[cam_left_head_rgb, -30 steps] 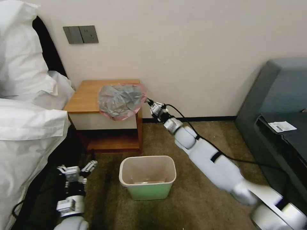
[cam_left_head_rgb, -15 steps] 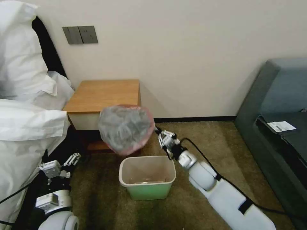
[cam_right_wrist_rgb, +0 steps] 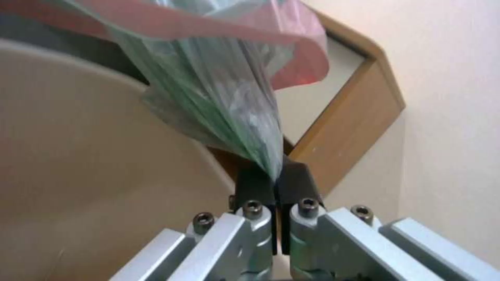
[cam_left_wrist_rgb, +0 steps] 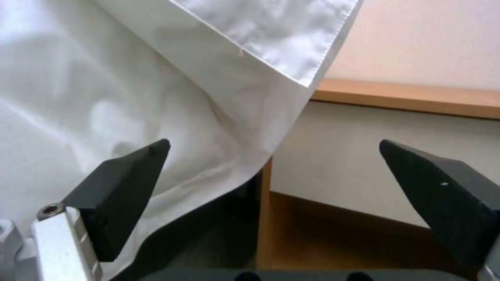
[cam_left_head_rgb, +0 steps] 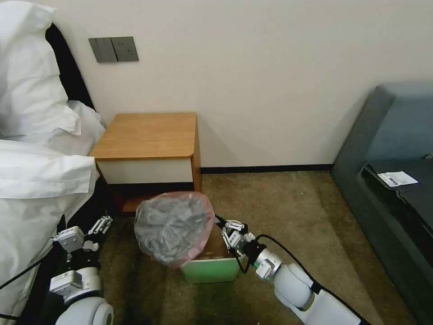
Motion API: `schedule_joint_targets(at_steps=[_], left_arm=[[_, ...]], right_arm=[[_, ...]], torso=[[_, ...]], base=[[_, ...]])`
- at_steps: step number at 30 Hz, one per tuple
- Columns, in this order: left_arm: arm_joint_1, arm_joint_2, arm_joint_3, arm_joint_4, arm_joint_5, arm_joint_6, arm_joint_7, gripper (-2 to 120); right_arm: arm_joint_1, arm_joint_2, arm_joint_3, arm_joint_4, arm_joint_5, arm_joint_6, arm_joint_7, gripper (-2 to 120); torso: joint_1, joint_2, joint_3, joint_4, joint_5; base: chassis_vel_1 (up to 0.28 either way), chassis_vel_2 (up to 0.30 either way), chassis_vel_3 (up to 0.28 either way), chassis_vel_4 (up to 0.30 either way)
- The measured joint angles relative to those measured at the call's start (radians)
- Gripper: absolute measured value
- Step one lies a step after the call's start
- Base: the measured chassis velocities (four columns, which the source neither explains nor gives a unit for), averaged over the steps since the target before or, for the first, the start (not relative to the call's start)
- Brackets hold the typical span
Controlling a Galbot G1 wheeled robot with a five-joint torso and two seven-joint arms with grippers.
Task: Pick up the garbage bag from the table and place it over the trash can.
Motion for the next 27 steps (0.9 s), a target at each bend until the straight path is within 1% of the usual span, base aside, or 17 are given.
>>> schedule_joint_targets(at_steps=[9, 12, 13, 18, 19, 23, 24, 27], left_arm=[[0.017, -0.004, 0.009, 0.008, 0.04, -0.022, -0.007, 100], [0.014, -0.007, 0.014, 0.008, 0.05, -0.023, -0.011, 100], [0.014, -0.007, 0.014, 0.008, 0.05, -0.023, -0.011, 100], [-0.002, -0.004, 0.02, 0.013, 0.052, -0.01, -0.013, 99], [-0.002, -0.004, 0.02, 0.013, 0.052, -0.01, -0.013, 99], [-0.029, -0.003, 0.03, 0.026, 0.065, 0.001, -0.013, 99], [-0.029, -0.003, 0.03, 0.026, 0.065, 0.001, -0.013, 99], [-0.042, -0.004, 0.04, 0.032, 0.083, 0.007, -0.013, 99]], right_arm=[[-0.007, -0.033, 0.014, -0.001, 0.0, 0.001, -0.016, 0], [-0.005, -0.06, 0.033, 0.006, 0.029, -0.002, -0.045, 13], [-0.005, -0.06, 0.033, 0.006, 0.029, -0.002, -0.045, 13], [0.005, -0.107, 0.046, 0.02, 0.068, -0.009, -0.073, 36], [0.005, -0.107, 0.046, 0.02, 0.068, -0.009, -0.073, 36], [0.008, -0.121, 0.056, 0.029, 0.084, -0.016, -0.088, 53], [0.008, -0.121, 0.056, 0.029, 0.084, -0.016, -0.088, 53], [0.006, -0.123, 0.064, 0.029, 0.085, -0.014, -0.114, 68]], torso=[[0.0, 0.0, 0.0, 0.0, 0.0001], [0.0, 0.0, 0.0, 0.0, 0.0], [0.0, 0.0, 0.0, 0.0, 0.0], [0.0, 0.0, 0.0, -0.0001, 0.0], [0.0, 0.0, 0.0, -0.0001, 0.0], [0.0, 0.0, 0.0, -0.0001, -0.0001], [0.0, 0.0, 0.0, -0.0001, -0.0001], [0.0, 0.0, 0.0, -0.0001, 0.0]], base=[[0.0, 0.0, 0.0, 0.0], [0.0, 0.0, 0.0, 0.0], [0.0, 0.0, 0.0, 0.0], [0.0, 0.0, 0.0, 0.0], [0.0, 0.0, 0.0, 0.0], [0.0, 0.0, 0.0, 0.0], [0.0, 0.0, 0.0, 0.0], [0.0, 0.0, 0.0, 0.0]])
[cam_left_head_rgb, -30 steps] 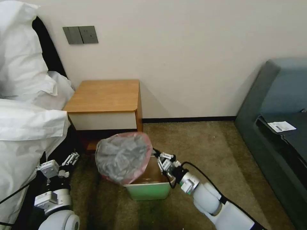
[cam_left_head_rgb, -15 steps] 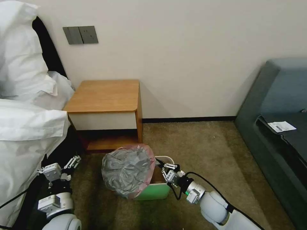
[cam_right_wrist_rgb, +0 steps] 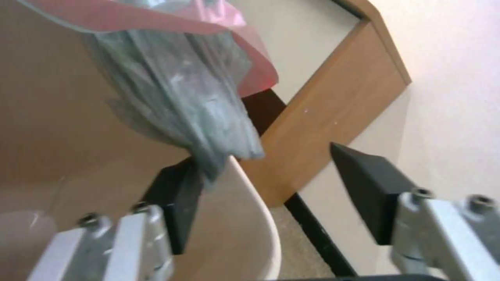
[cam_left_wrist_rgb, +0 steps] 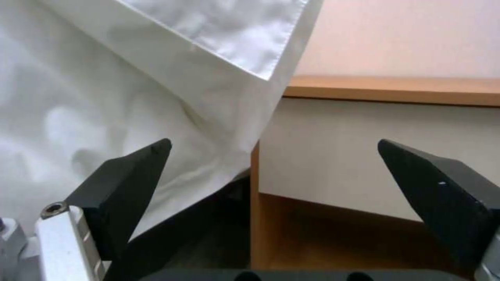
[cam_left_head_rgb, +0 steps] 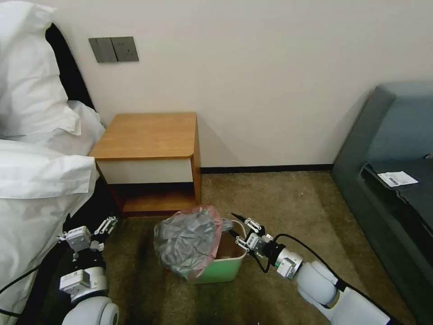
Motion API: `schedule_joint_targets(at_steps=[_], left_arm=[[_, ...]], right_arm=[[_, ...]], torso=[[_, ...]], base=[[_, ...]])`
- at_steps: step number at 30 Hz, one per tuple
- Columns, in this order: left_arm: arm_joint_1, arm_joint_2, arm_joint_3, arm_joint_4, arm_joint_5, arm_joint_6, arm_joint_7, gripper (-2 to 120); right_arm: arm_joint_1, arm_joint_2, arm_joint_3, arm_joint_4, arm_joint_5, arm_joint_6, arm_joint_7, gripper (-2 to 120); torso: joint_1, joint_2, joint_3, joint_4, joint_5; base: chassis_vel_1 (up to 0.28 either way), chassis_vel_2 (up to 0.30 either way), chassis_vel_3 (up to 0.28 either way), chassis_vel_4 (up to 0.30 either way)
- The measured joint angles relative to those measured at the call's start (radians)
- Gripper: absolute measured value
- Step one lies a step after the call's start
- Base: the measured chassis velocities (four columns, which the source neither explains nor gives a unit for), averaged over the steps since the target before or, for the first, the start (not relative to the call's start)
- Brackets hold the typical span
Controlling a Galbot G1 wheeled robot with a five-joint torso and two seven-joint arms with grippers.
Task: Pick up the garbage bag from the table and place it over the trash can.
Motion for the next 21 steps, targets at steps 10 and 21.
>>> schedule_joint_targets(at_steps=[10, 21], left_arm=[[-0.016, -0.002, 0.01, 0.01, 0.015, 0.002, 0.002, 100], [-0.035, -0.012, 0.029, 0.02, 0.028, 0.008, 0.003, 99]], right_arm=[[-0.024, -0.055, 0.045, 0.019, 0.009, 0.014, -0.076, 99], [0.002, -0.058, 0.063, 0.026, 0.051, 0.007, -0.075, 100]], torso=[[0.0, 0.0, 0.0, 0.0, 0.0], [0.0, 0.0, 0.0, 0.0, -0.0001]], base=[[0.0, 0.0, 0.0, 0.0], [0.0, 0.0, 0.0, 0.0]])
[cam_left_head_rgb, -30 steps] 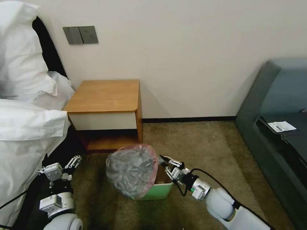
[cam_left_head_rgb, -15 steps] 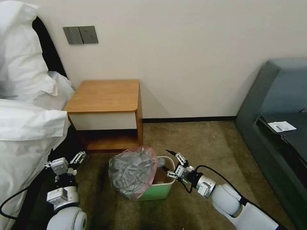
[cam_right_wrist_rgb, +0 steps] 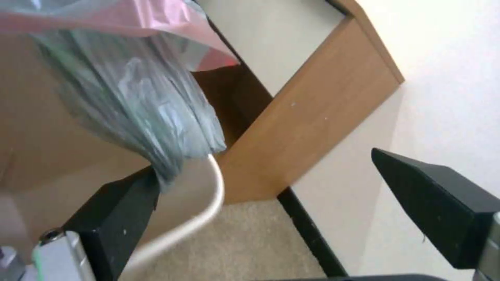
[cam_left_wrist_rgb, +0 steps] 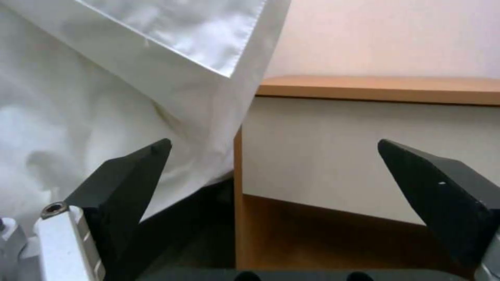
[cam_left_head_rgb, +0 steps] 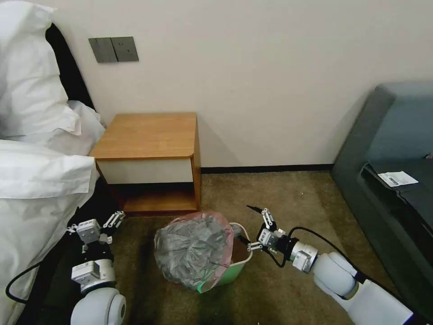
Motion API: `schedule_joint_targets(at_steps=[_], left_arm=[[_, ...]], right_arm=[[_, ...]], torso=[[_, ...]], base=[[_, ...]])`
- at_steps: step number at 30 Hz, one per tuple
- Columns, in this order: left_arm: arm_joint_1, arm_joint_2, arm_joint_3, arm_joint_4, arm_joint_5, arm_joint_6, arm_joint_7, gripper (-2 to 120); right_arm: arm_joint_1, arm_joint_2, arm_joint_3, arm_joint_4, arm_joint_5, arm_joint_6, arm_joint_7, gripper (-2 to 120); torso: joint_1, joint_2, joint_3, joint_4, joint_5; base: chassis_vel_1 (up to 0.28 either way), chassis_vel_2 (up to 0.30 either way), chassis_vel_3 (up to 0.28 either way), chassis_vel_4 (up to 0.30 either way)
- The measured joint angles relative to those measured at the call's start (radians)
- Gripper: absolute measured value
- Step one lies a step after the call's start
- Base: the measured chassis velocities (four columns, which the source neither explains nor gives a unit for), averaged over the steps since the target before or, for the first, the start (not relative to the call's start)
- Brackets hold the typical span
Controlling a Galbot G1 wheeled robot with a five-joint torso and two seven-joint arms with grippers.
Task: Pick up the garbage bag from the table and place it over the trash can.
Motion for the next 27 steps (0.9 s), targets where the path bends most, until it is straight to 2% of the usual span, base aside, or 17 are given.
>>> schedule_joint_targets(at_steps=[9, 18, 25, 27], left_arm=[[0.001, 0.003, 0.005, -0.001, 0.005, 0.004, 0.0, 99], [0.0, 0.011, 0.004, 0.0, 0.005, 0.006, 0.0, 99], [-0.003, 0.008, 0.013, 0.004, 0.01, 0.006, 0.0, 99], [-0.003, 0.005, 0.027, 0.007, 0.019, 0.006, 0.0, 99]], right_arm=[[-0.01, 0.032, 0.01, 0.009, 0.009, -0.005, 0.052, 100], [-0.061, 0.002, 0.058, 0.054, -0.02, -0.004, 0.041, 100], [-0.069, -0.041, 0.033, 0.105, 0.083, -0.084, 0.032, 100], [-0.044, -0.062, 0.004, 0.123, 0.172, -0.148, 0.008, 100]], torso=[[0.0, 0.0, 0.0, 0.0001, 0.0], [0.0, 0.0, 0.0, 0.0, 0.0], [0.0, 0.0, 0.0, 0.0, 0.0001], [0.0, 0.0, 0.0, 0.0, 0.0001]], base=[[0.0, 0.0, 0.0, 0.0], [0.0, 0.0, 0.0, 0.0], [0.0, 0.0, 0.0, 0.0], [0.0, 0.0, 0.0, 0.0]])
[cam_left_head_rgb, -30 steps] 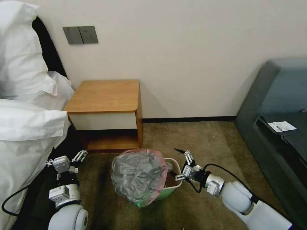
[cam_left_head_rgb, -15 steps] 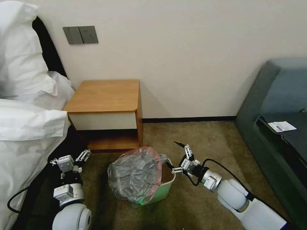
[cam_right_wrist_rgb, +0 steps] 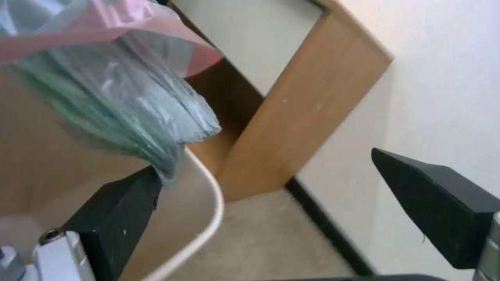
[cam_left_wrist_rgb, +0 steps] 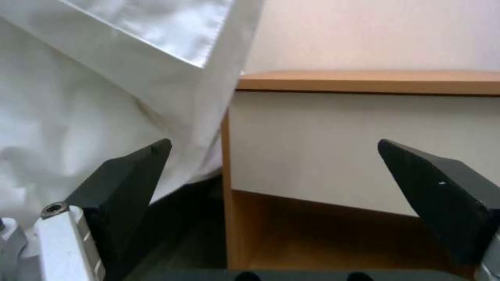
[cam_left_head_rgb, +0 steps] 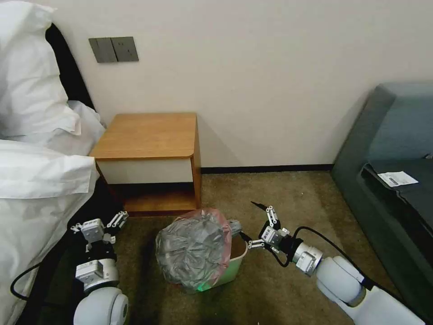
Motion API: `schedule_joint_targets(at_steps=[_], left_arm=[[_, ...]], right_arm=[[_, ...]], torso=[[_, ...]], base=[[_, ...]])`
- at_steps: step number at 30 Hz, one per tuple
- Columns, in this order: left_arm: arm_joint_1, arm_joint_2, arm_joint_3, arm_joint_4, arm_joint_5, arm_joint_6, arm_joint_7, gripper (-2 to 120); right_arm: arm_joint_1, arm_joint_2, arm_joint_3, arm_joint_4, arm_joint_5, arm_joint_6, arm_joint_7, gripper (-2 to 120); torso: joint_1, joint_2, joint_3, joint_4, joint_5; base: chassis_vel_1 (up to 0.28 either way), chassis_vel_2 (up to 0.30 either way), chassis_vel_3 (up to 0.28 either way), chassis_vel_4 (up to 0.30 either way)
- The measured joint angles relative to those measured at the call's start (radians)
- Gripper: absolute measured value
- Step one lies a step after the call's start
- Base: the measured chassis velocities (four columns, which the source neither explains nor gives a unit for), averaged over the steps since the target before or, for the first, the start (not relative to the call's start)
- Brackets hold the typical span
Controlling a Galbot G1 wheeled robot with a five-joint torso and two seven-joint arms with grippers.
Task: Pick up the garbage bag from the table and place it over the trash can.
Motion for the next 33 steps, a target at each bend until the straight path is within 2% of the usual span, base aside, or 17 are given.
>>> schedule_joint_targets(at_steps=[2, 5, 6, 8, 10, 19, 26, 30, 33], left_arm=[[0.0, 0.0, 0.004, 0.001, 0.003, 0.0, 0.0, 99], [0.001, 0.0, 0.014, 0.007, 0.009, 0.0, 0.0, 99], [0.001, 0.0, 0.014, 0.007, 0.009, 0.0, 0.0, 99], [-0.001, 0.0, 0.021, 0.013, 0.011, 0.0, 0.0, 99], [-0.003, -0.001, 0.03, 0.018, 0.013, 0.0, 0.0, 99], [-0.006, -0.001, 0.05, 0.028, 0.023, -0.002, -0.001, 99], [-0.007, 0.0, 0.068, 0.03, 0.033, -0.002, -0.002, 99], [-0.008, 0.001, 0.081, 0.03, 0.036, 0.001, -0.002, 99], [-0.004, 0.011, 0.095, 0.009, 0.003, 0.023, -0.002, 99]], right_arm=[[0.016, -0.014, -0.016, 0.01, 0.047, -0.037, -0.012, 100], [0.107, -0.067, -0.085, 0.038, 0.215, -0.165, -0.024, 100], [0.107, -0.067, -0.085, 0.038, 0.215, -0.165, -0.024, 100], [0.171, -0.097, -0.122, 0.049, 0.307, -0.268, -0.06, 100], [0.238, -0.12, -0.166, 0.041, 0.354, -0.32, -0.1, 100], [0.341, -0.143, -0.251, -0.004, 0.357, -0.337, -0.217, 100], [0.351, -0.162, -0.241, -0.001, 0.349, -0.317, -0.273, 100], [0.3, -0.19, -0.172, 0.04, 0.355, -0.295, -0.293, 100], [0.202, -0.199, -0.031, 0.078, 0.35, -0.253, -0.315, 100]], torso=[[0.0, 0.0, 0.0, 0.0, 0.0], [0.0, 0.0, 0.0, 0.0002, 0.0001], [0.0, 0.0, 0.0, 0.0002, 0.0001], [0.0, 0.0, 0.0, 0.0004, -0.0001], [0.0, 0.0, 0.0, 0.0002, -0.0001], [0.0, 0.0, 0.0, 0.0001, -0.0001], [0.0, 0.0, 0.0, 0.0001, 0.0001], [0.0, 0.0, 0.0, 0.0, 0.0001], [0.0, 0.0, 0.0, 0.0001, -0.0001]], base=[[0.0, 0.0, 0.0, 0.0], [0.0, 0.0, 0.0, 0.0], [0.0, 0.0, 0.0, 0.0], [0.0, 0.0, 0.0, 0.0], [0.0, 0.0, 0.0, 0.0], [0.0, 0.0, 0.0, 0.0], [0.0, 0.0, 0.0, 0.0], [0.0, 0.0, 0.0, 0.0], [0.0, 0.0, 0.0, 0.0]])
